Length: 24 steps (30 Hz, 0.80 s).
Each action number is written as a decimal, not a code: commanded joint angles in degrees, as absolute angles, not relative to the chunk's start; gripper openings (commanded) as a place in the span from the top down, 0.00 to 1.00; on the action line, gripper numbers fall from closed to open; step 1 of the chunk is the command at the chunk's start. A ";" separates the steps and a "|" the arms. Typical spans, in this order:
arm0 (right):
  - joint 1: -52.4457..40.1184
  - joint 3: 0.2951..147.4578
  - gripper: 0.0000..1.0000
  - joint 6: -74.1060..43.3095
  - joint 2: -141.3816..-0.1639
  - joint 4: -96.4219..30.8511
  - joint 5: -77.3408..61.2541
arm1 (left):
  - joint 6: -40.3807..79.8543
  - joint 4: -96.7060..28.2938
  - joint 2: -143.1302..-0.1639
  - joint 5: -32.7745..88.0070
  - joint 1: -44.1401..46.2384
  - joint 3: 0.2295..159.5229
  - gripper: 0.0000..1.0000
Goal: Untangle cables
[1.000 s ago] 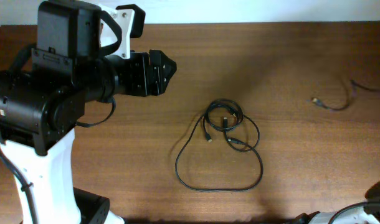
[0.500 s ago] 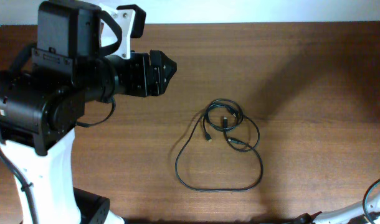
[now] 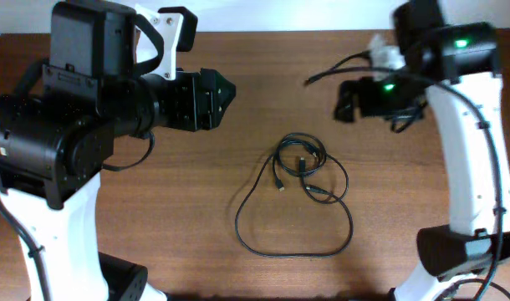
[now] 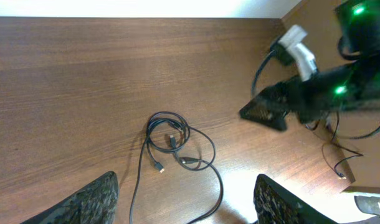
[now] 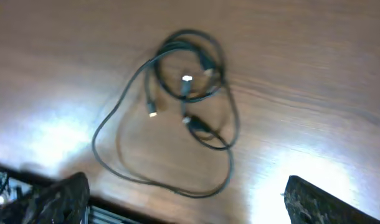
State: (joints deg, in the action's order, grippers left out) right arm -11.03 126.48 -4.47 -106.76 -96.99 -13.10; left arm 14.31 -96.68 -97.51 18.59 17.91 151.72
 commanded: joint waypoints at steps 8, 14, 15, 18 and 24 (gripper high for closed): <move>-18.31 96.68 0.03 -5.34 -105.62 -85.78 -7.97 | 13.34 -96.71 -97.38 18.17 17.82 151.87 0.30; -18.24 76.14 0.29 -5.34 -105.62 -65.36 -6.59 | 13.37 -96.71 -97.38 18.20 17.85 151.87 0.28; -17.85 74.61 0.29 -5.37 -105.69 -63.33 -5.85 | 13.37 -96.71 -97.38 18.20 17.82 151.87 0.27; -14.15 72.77 0.29 -5.34 -105.80 -59.94 -3.84 | 13.37 -96.71 -97.38 18.20 17.82 151.87 0.24; -8.14 72.77 0.51 -5.32 -105.80 -59.59 -5.89 | 13.37 -96.71 -97.38 18.17 17.82 151.87 0.21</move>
State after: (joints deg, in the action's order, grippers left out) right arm -9.15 73.10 -5.89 -106.06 -59.70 -4.97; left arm 14.28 -96.68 -97.51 18.55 17.91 151.72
